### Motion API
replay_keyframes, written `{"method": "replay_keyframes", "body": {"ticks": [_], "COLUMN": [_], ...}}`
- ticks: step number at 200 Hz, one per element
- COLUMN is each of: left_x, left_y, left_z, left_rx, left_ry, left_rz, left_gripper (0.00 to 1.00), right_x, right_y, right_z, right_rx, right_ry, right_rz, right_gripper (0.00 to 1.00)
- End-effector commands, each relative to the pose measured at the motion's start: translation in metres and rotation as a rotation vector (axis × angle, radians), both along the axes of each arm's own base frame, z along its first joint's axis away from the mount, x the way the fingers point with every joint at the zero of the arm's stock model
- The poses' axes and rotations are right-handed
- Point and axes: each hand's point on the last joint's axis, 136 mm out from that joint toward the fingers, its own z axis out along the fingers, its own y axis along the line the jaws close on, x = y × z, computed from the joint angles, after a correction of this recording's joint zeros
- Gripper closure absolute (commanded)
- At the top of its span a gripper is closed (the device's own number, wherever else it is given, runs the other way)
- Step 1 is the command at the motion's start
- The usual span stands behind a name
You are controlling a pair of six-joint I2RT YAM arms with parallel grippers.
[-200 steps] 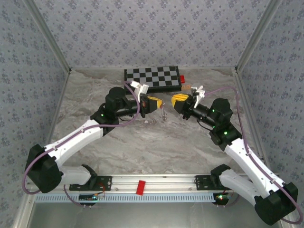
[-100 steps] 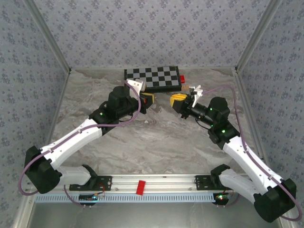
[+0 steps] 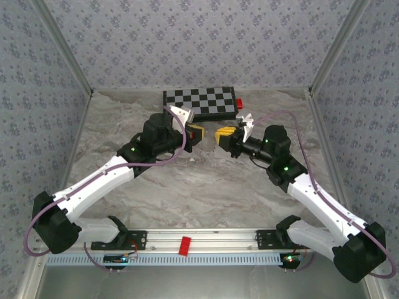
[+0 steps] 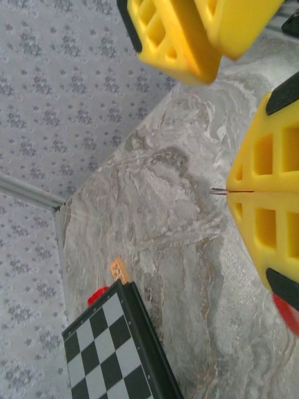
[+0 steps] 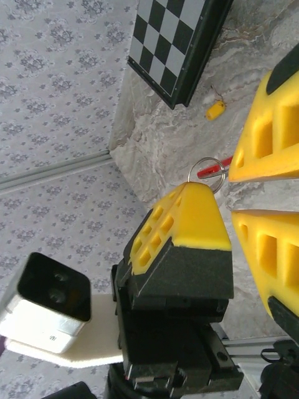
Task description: Put the keys on the keyring
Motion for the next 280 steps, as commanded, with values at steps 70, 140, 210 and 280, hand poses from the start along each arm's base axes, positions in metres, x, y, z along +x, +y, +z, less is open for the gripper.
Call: {"method": "replay_keyframes", "body": {"ticks": [70,140,210,280], "left_x": [-0.028,-0.031,-0.036,-0.035], "left_y": [-0.016,-0.019,-0.022,-0.021], "left_z": [0.044,0.045,0.043,0.038], "left_rx": [-0.105,-0.113,-0.115,-0.092], "left_ry": [-0.072,-0.066,-0.063,-0.077], "left_rz": [-0.178,-0.204,-0.236,-0.238], "left_gripper": [1.00,1.00,1.00,1.00], "right_x": [-0.003,-0.001,-0.004,-0.006], "right_y": [0.014,0.019,0.022,0.010], "right_z": [0.004,-0.003,-0.002,0.003], "right_rx": [-0.045,-0.067,-0.065,-0.002], "right_ry": [-0.025,-0.013,-0.013,0.019], "right_rz": [0.071,0.081,0.096,0.105], "right_gripper": [0.89,0.91,0.93,0.88]}}
